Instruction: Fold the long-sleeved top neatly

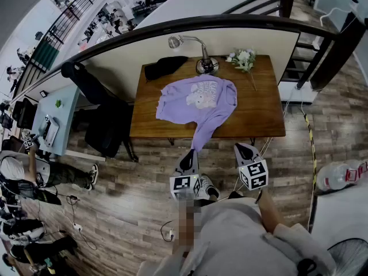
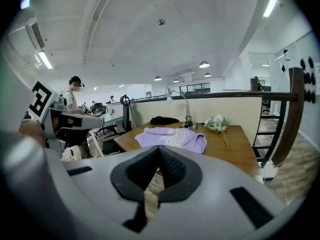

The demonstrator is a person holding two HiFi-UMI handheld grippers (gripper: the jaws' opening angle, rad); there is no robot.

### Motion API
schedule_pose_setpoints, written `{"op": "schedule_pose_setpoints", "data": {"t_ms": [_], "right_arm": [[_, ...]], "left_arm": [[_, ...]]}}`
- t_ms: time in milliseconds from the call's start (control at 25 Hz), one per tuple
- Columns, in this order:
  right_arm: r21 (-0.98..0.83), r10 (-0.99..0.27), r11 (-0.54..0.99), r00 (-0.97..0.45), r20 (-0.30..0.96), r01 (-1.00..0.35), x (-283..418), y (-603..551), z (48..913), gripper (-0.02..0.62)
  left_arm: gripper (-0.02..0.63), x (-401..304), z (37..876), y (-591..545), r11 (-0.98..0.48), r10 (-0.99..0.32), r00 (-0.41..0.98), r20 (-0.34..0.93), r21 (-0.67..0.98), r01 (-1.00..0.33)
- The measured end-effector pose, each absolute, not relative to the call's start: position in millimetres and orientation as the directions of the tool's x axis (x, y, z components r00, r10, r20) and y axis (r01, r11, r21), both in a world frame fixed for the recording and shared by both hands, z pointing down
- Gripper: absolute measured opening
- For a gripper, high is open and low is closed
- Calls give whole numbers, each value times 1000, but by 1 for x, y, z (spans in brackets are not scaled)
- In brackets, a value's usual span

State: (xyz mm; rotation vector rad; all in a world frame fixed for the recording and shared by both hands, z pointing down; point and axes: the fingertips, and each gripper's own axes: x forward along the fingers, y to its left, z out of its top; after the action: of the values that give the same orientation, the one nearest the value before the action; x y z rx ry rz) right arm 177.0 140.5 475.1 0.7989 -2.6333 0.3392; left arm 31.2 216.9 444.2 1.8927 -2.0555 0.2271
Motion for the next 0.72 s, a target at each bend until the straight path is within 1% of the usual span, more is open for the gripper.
{"op": "schedule_pose_setpoints", "data": {"t_ms": [200,520,720], "right_arm": [[-117,-479,818,-779,404,-564,174,144,474,6],[-106,-474,826,-784,400,-553,167,149,474,6],[-105,-501,810,-774,386,-577,166,145,471,7]], "left_arm": [[23,28,440,218,113,-945,-56,322,159,-981],[23,18,439,222,142,-948,-88,307,160,-977],[23,16,442,223,139,-948,-84,307,162,-977]]}}
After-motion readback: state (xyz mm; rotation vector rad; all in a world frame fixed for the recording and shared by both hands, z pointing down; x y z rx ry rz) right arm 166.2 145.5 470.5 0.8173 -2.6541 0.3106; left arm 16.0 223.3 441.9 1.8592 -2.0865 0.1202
